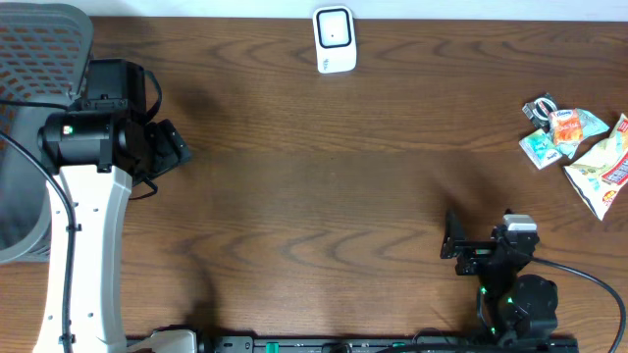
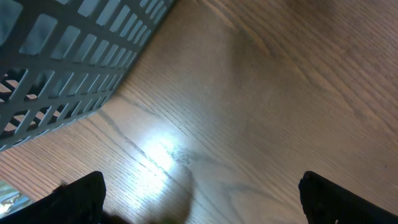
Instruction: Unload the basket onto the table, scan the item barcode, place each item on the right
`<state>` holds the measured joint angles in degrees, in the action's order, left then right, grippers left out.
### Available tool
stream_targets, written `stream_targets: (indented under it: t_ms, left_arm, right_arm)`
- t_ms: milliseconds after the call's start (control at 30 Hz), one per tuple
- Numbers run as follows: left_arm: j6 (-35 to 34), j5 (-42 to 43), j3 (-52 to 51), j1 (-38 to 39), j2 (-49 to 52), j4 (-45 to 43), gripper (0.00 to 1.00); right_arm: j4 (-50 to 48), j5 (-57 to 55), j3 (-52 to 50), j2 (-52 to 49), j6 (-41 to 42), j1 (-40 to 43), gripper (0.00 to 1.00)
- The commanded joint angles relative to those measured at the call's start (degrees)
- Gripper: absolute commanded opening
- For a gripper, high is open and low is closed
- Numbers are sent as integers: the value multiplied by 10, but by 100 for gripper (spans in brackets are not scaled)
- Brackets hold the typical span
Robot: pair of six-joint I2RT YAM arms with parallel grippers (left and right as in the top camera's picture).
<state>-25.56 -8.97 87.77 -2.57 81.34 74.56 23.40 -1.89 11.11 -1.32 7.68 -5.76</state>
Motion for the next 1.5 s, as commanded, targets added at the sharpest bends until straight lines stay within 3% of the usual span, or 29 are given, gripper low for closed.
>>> stream_targets:
  t_ms: [0, 733, 1467]
  left_arm:
    - [-5, -5, 2, -3, 2, 2, 98]
    - [-5, -5, 2, -3, 2, 2, 98]
    - [-5, -5, 2, -3, 2, 2, 98]
  right_arm:
    - [-21, 8, -18, 10, 9, 0, 99]
    - [-200, 10, -107, 10, 9, 0, 99]
    - [-191, 31, -108, 10, -42, 1, 99]
